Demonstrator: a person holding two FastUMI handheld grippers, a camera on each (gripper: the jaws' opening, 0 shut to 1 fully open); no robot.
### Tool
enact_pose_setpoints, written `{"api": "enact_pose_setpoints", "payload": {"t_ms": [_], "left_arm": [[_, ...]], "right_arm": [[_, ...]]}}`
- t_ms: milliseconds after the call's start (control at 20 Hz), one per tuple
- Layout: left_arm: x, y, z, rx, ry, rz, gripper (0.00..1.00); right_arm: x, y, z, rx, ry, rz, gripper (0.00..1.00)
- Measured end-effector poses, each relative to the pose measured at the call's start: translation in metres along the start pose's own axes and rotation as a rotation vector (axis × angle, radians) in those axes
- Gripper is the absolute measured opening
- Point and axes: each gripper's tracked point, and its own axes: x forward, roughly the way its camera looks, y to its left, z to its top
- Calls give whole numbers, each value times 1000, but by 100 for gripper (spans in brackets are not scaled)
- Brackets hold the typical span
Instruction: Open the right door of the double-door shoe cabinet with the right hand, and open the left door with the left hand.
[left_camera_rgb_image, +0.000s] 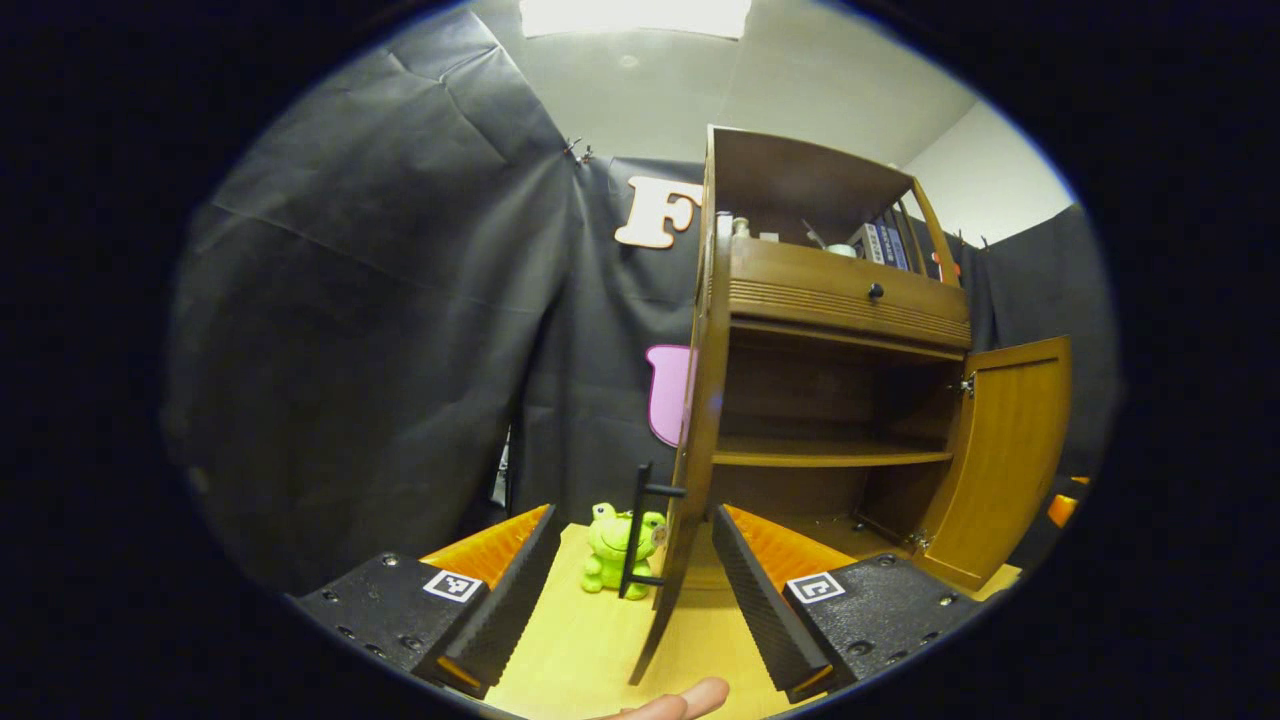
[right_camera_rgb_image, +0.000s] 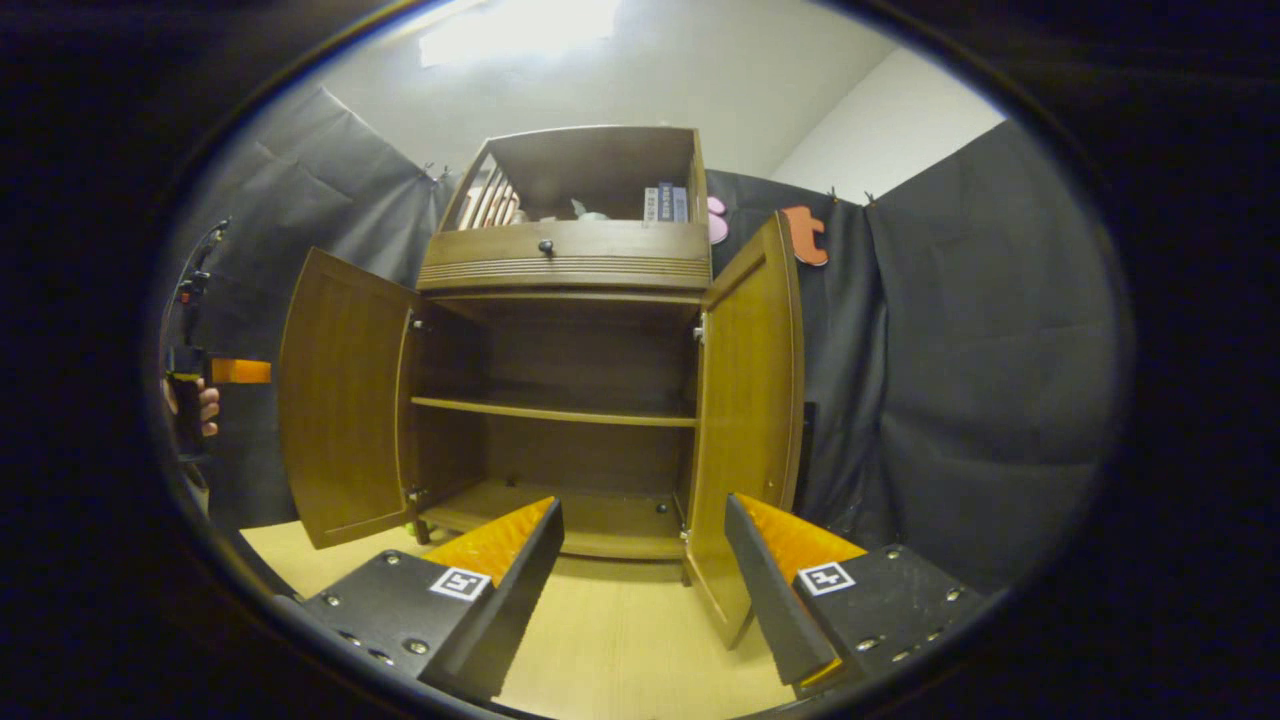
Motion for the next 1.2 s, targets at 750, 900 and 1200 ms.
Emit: {"api": "enact_pose_setpoints", "payload": {"t_ms": [750,900,1200], "left_arm": [[-1,-52,1,39,-2,-183,91],[1,-55,2,55,-14,-194,95],[-1,-69,-6,50,14,-236,91]], "right_arm": [[-5,1,30,17,-23,28,96],[-8,5,32,11,-29,32,96],[-12,22,28,11,-29,60,96]]}}
